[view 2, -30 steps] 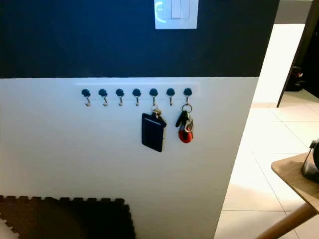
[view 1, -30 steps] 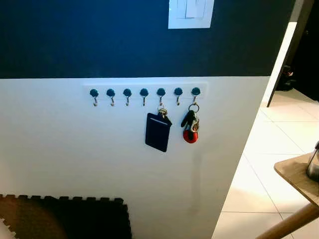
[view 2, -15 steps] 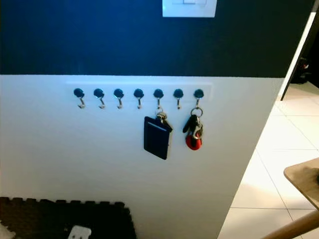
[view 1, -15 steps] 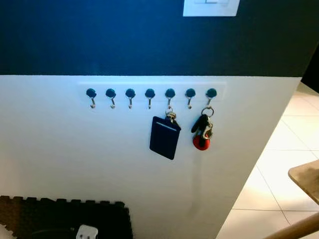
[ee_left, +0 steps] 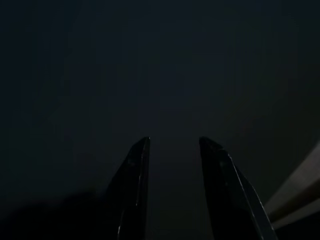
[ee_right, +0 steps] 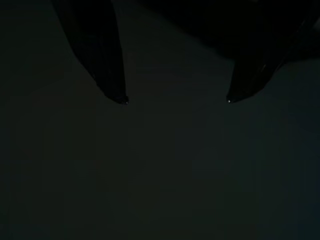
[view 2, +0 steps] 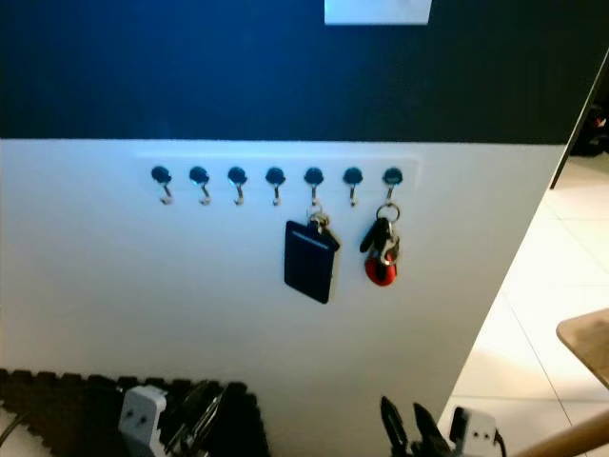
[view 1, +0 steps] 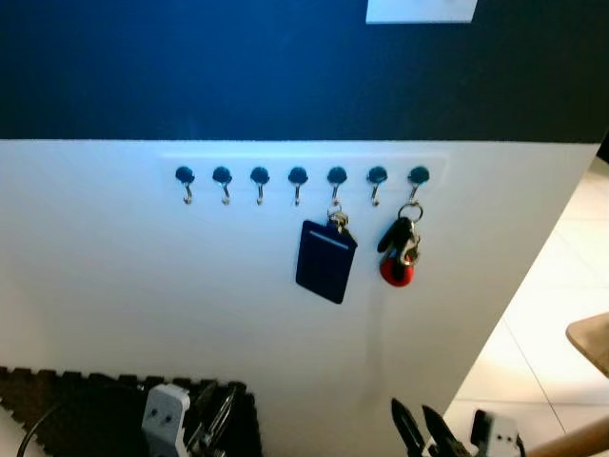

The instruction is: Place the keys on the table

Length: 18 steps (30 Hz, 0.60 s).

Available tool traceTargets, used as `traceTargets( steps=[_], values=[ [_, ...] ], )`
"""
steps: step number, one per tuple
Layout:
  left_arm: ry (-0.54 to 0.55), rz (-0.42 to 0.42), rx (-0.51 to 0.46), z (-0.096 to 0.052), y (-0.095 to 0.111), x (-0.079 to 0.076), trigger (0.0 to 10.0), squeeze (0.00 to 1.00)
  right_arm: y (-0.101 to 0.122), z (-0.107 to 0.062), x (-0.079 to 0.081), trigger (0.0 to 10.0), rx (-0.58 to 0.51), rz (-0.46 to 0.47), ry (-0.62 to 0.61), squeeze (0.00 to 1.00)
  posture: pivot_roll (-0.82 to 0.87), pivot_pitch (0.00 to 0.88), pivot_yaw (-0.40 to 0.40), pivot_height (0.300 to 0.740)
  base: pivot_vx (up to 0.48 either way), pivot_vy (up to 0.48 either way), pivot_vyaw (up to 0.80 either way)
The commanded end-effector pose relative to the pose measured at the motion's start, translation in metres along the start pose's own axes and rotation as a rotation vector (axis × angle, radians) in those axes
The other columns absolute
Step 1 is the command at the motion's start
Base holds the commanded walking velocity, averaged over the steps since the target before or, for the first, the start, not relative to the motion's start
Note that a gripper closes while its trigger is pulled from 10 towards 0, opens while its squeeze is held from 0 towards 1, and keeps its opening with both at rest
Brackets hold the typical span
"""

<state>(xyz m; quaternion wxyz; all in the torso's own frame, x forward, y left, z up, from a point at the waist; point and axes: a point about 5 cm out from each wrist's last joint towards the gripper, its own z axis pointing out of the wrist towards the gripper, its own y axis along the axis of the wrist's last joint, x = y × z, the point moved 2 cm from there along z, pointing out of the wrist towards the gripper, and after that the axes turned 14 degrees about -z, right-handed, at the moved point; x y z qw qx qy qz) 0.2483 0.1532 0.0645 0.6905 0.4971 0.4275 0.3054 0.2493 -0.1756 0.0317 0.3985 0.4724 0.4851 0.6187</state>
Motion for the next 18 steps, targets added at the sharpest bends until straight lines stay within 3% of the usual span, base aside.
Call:
traceTargets(
  steps=[1,4,8,9,18],
  values=[
    [-0.036,-0.047,0.019,-0.002,-0.002,-0.008,10.0,0.0,0.008,0.001,0.009,10.0,-0.038,-0.056,0.051,0.0,0.03,0.116,0.034,0.74,0.0,0.0,0.0],
    [-0.158,-0.092,0.019,0.006,0.009,-0.027,10.0,0.0,0.045,0.011,0.033,10.0,-0.185,-0.093,0.158,0.0,0.03,0.118,0.032,0.74,0.0,0.0,0.0],
    [-0.183,-0.082,0.005,0.011,0.017,-0.032,10.0,0.0,0.065,0.018,0.047,10.0,-0.243,-0.129,0.213,0.0,0.03,0.118,0.031,0.74,0.0,0.0,0.0],
    [-0.19,-0.068,-0.002,0.014,0.021,-0.033,10.0,0.0,0.078,0.025,0.059,10.0,-0.283,-0.168,0.24,0.0,0.03,0.117,0.032,0.74,0.0,0.0,0.0],
    [-0.248,-0.073,-0.001,0.016,0.027,-0.038,10.0,0.0,0.1,0.048,0.069,10.0,-0.344,-0.287,0.206,0.0,0.03,0.115,0.022,0.74,0.0,0.0,0.0]
  ],
)
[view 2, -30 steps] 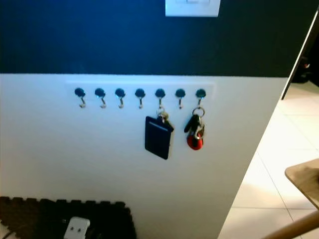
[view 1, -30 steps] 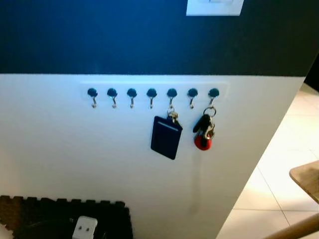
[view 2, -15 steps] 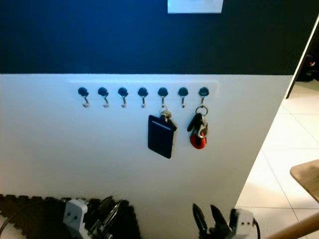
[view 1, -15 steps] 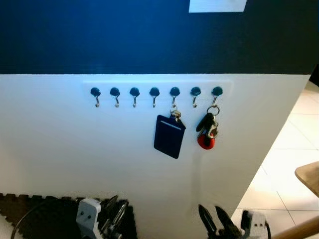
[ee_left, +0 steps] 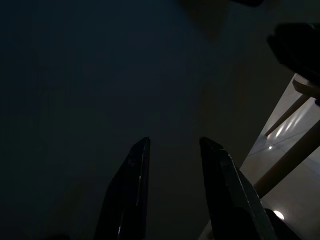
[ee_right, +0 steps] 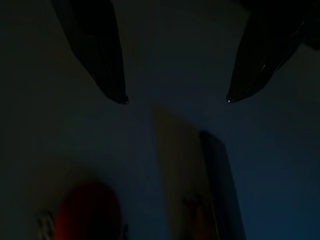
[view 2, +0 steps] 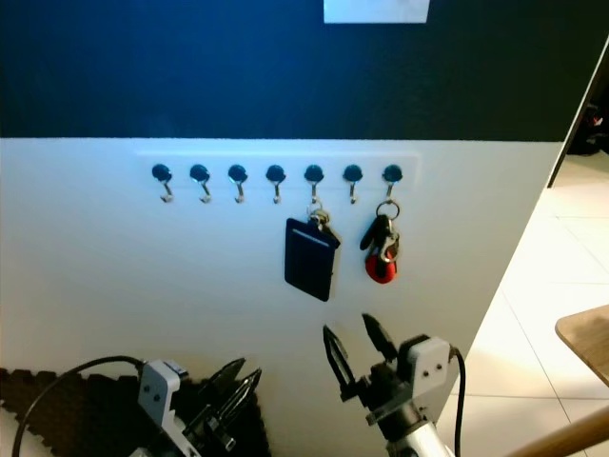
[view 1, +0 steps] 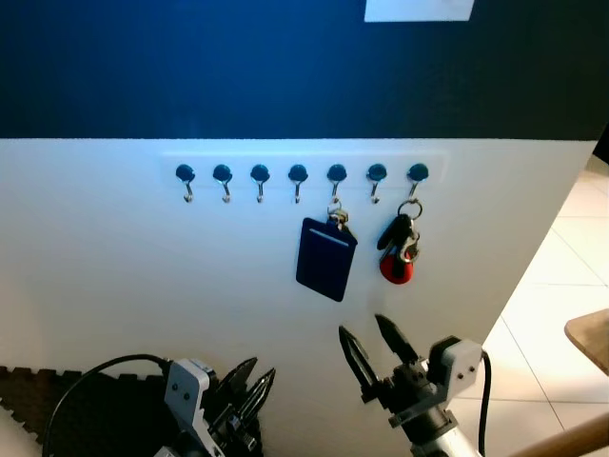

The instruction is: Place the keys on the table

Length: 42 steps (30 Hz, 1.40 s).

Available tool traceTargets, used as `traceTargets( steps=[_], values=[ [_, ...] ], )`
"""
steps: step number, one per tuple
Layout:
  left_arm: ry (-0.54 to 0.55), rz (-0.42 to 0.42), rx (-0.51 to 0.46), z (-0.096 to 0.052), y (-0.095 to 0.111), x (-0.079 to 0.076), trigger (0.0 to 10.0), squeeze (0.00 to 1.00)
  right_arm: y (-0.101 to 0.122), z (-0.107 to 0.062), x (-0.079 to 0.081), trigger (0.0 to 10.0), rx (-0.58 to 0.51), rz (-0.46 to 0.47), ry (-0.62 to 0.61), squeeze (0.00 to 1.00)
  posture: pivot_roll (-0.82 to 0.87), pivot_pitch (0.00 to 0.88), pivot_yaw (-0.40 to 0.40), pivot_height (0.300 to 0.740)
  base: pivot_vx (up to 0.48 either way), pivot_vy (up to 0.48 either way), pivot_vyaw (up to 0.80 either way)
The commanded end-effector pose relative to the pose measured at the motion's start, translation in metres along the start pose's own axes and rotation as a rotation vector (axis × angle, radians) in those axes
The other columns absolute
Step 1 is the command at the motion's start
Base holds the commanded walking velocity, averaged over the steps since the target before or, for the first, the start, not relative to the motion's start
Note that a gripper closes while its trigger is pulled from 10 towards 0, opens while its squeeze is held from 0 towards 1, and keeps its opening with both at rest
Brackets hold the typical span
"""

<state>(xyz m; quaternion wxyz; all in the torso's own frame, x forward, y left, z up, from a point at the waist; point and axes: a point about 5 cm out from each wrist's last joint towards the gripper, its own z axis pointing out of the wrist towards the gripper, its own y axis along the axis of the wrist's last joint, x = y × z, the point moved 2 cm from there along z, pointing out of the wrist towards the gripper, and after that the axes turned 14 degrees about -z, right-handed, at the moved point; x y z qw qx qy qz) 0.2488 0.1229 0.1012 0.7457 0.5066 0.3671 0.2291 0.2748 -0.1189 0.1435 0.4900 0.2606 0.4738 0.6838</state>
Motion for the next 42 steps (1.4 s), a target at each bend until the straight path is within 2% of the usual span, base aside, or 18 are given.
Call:
traceTargets(
  steps=[1,5,11,20,27,32,42],
  values=[
    [-0.035,-0.003,0.014,-0.001,0.002,-0.003,10.0,0.0,0.003,0.002,-0.002,10.0,-0.002,-0.033,-0.017,0.0,0.03,0.115,0.022,0.74,0.0,0.0,0.0],
    [-0.102,-0.015,-0.032,0.008,0.013,-0.013,10.0,0.0,0.007,0.015,-0.004,10.0,-0.016,-0.011,-0.021,0.0,0.03,0.119,0.018,0.74,0.0,0.0,0.0],
    [-0.175,0.0,-0.085,0.02,0.032,-0.02,10.0,0.0,0.012,0.024,0.0,10.0,-0.035,-0.007,0.007,0.0,0.04,0.123,0.015,0.74,0.0,0.0,0.0],
    [-0.247,0.103,-0.187,0.035,0.065,-0.032,10.0,0.0,0.017,0.031,0.013,10.0,-0.053,0.029,0.099,0.0,0.04,0.128,0.01,0.74,0.0,0.0,0.0],
    [-0.269,0.11,-0.169,0.036,0.066,-0.032,10.0,0.0,0.023,0.038,0.027,10.0,-0.072,0.047,0.197,0.0,0.04,0.127,0.011,0.74,0.0,0.0,0.0],
    [-0.259,0.121,-0.161,0.034,0.065,-0.028,10.0,0.0,0.019,0.046,0.02,10.0,-0.058,0.042,0.162,0.0,0.04,0.124,0.009,0.74,0.0,0.0,0.0],
    [-0.252,0.138,-0.159,0.035,0.066,-0.025,10.0,0.0,0.016,0.058,0.023,10.0,-0.053,0.041,0.18,0.0,0.05,0.109,0.003,0.74,0.0,0.0,0.0]
  ],
)
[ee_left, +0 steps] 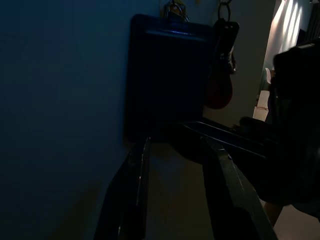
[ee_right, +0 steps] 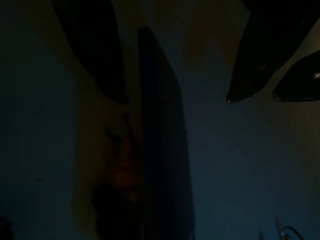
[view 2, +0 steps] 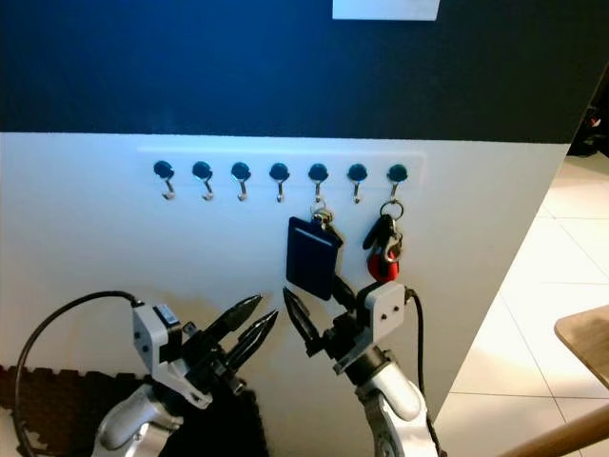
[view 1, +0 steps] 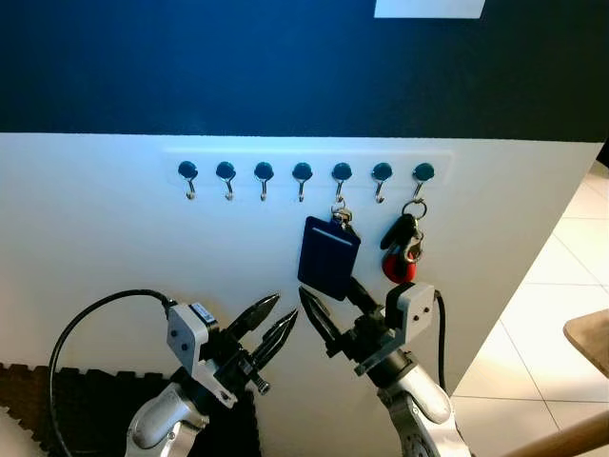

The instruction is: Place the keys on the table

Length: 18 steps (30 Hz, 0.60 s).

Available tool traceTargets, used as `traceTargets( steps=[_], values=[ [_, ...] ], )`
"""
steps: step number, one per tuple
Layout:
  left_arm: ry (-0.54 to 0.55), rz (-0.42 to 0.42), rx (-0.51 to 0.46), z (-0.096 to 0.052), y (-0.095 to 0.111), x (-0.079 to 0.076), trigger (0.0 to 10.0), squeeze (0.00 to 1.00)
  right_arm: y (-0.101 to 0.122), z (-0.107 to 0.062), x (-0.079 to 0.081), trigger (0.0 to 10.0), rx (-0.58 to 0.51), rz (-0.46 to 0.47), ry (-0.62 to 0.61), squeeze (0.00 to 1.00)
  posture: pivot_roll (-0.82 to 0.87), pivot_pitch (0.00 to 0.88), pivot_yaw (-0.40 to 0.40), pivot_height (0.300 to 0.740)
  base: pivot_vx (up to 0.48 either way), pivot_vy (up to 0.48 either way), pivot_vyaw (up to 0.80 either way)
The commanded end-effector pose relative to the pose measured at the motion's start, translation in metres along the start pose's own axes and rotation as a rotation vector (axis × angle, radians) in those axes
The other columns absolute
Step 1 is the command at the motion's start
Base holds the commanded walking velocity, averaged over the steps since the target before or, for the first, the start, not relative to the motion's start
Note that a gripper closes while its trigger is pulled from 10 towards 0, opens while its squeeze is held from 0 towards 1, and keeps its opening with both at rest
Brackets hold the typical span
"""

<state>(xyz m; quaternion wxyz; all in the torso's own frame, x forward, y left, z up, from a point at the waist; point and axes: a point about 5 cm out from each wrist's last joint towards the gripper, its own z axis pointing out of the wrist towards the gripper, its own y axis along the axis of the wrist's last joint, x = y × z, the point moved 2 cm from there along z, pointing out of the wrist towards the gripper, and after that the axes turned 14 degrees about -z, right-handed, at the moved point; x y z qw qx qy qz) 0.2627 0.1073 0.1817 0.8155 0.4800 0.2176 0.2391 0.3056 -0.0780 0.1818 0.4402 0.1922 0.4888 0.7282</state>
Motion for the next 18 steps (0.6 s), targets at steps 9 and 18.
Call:
traceTargets(
  steps=[9,18],
  values=[
    [-0.003,0.03,0.037,-0.0046,-0.0014,0.0026,10.0,0.0,-0.0028,0.0035,0.001,4.0,0.004,0.02,-0.014,0.0,0.05,0.106,0.003,0.74,0.0,0.0,0.0],
    [-0.013,0.033,0.045,-0.003,-0.0024,0.0013,10.0,0.0,-0.0031,0.002,-0.0003,0.0,-0.005,0.024,-0.031,0.0,0.04,0.105,0.008,0.74,0.0,0.0,0.0]
  ],
)
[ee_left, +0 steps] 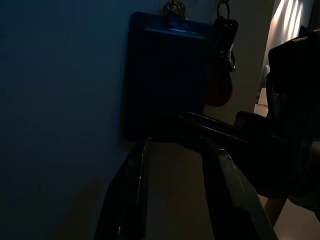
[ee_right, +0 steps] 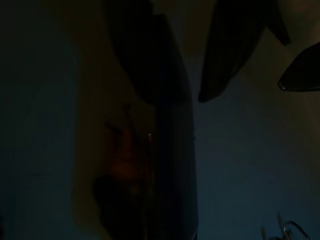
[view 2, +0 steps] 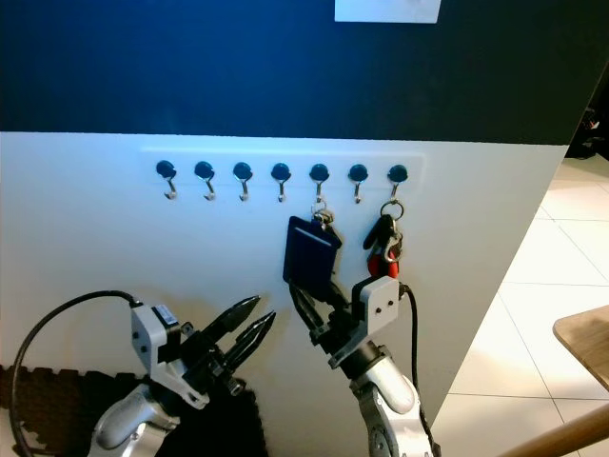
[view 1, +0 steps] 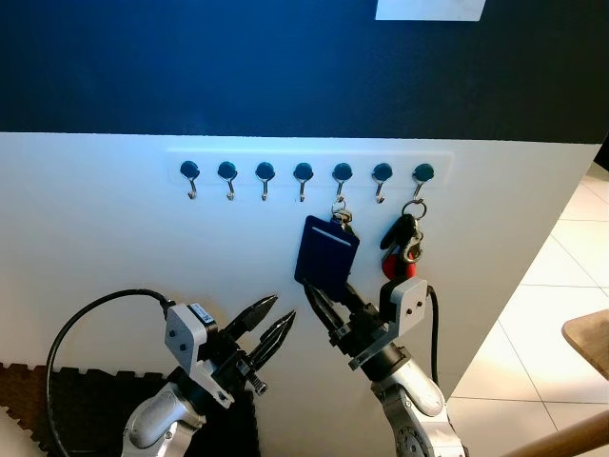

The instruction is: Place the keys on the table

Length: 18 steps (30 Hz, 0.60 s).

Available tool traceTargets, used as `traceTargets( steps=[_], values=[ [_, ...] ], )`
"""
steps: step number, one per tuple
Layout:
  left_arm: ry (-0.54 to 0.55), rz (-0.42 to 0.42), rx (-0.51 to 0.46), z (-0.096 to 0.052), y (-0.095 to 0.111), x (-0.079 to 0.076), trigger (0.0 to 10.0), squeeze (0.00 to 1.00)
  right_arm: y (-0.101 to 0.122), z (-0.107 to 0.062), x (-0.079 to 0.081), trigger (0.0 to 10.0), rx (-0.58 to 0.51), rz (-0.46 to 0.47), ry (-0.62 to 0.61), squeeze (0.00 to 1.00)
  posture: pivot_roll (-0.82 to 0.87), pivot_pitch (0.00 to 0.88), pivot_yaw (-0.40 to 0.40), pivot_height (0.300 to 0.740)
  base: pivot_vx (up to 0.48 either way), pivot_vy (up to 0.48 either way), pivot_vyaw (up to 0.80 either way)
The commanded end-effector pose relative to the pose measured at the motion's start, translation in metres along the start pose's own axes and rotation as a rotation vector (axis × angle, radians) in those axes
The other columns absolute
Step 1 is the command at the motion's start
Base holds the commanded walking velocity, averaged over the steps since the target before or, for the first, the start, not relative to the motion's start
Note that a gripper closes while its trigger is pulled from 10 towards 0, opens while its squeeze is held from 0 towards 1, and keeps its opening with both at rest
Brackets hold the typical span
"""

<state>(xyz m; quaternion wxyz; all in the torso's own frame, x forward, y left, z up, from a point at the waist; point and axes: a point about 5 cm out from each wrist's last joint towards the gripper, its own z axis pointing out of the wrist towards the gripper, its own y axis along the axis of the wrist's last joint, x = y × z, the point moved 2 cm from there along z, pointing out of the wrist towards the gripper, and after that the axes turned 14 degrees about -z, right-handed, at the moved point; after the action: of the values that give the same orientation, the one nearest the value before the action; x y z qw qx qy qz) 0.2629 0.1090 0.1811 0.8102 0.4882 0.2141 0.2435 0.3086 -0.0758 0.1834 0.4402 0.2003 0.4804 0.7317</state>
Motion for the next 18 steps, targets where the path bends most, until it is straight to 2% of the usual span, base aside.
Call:
traceTargets(
  steps=[1,7,8,9,10,11,12,13,18],
  values=[
    [-0.011,0.018,0.031,-0.0014,-0.0026,-0.0002,10.0,0.0,-0.0029,-0.002,-0.0006,10.0,0.005,0.004,-0.017,0.0,0.04,0.105,0.008,0.74,0.0,0.0,0.0],
    [-0.018,0.017,0.038,-0.0009,-0.0032,-0.0019,10.0,0.0,-0.0023,-0.0012,-0.0009,10.0,0.005,0.0,-0.022,0.0,0.05,0.108,0.009,0.74,0.0,0.0,0.0],
    [-0.018,0.018,0.038,-0.0008,-0.0031,-0.0019,10.0,0.0,-0.0018,-0.0009,-0.001,3.1,0.0,0.004,-0.023,0.0,0.05,0.108,0.009,0.74,0.0,0.0,0.0],
    [-0.017,0.019,0.037,-0.0008,-0.003,-0.0022,10.0,0.0,-0.0014,-0.0008,-0.0011,0.0,-0.003,0.009,-0.024,0.0,0.05,0.109,0.009,0.74,0.0,0.0,0.0],
    [-0.017,0.02,0.038,-0.0007,-0.003,-0.0023,10.0,0.0,-0.001,-0.0008,-0.0013,0.0,-0.005,0.011,-0.025,0.0,0.05,0.109,0.009,0.74,0.0,0.0,0.0],
    [-0.017,0.02,0.038,-0.0006,-0.003,-0.0026,10.0,0.0,-0.0007,-0.0007,-0.0017,0.9,-0.004,0.006,-0.028,0.0,0.05,0.11,0.01,0.74,0.0,0.0,0.0],
    [-0.018,0.021,0.039,-0.0005,-0.003,-0.0028,10.0,0.0,-0.0005,-0.0004,-0.002,9.2,-0.003,0.0,-0.031,0.0,0.05,0.109,0.01,0.74,0.0,0.0,0.0],
    [-0.018,0.021,0.04,-0.0003,-0.003,-0.0029,10.0,0.0,-0.0001,0.0001,-0.0021,10.0,-0.003,-0.003,-0.031,0.0,0.05,0.109,0.01,0.74,0.0,0.0,0.0],
    [-0.018,0.022,0.039,0.0003,-0.0028,-0.0029,10.0,0.0,0.0026,0.0021,-0.0024,10.0,-0.013,-0.008,-0.032,0.0,0.05,0.11,0.01,0.74,0.0,0.0,0.0]
  ],
)
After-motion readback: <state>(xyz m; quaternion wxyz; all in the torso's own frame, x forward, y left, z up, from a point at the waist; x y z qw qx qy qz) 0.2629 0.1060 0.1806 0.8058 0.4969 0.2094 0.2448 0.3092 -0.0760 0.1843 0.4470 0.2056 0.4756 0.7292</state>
